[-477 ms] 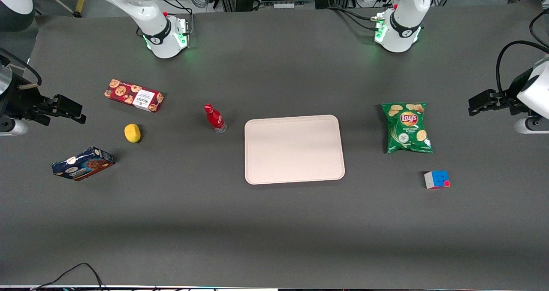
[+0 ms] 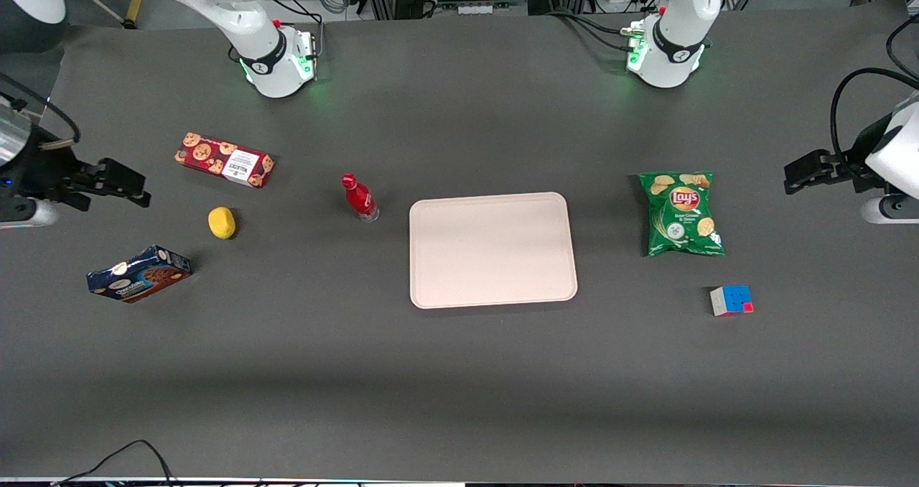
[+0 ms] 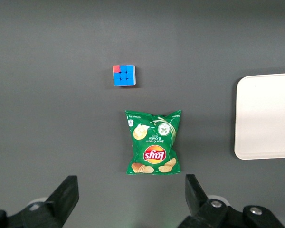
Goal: Place coke bottle on tray
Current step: 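Move the open right gripper toward the red Coca-Cola bottle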
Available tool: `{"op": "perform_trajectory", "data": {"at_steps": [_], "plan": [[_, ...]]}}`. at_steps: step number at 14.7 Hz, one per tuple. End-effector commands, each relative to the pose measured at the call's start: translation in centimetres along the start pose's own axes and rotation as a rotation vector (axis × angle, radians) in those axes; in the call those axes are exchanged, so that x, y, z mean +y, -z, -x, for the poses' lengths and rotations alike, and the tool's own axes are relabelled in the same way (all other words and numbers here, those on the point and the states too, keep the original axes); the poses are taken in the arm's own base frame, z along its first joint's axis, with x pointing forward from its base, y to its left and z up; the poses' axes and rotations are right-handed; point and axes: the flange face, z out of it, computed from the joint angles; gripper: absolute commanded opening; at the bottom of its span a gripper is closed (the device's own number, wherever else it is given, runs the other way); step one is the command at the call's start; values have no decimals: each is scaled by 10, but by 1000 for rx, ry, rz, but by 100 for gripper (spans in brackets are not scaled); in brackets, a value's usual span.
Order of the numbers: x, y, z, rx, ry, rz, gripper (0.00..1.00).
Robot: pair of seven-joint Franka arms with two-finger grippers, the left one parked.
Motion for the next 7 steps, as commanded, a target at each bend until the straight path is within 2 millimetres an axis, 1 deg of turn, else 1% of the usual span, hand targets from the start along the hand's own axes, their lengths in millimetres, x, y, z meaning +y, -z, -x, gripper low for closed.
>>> {"op": "perform_trajectory", "data": {"at_steps": [1, 2, 4, 7], "plan": [[-65, -33, 13, -42, -30, 5, 100], [-89, -49, 21, -48, -10, 10, 100], [-117, -78, 40, -36, -12, 24, 100], [-164, -123, 81, 4, -18, 51, 100]]}}
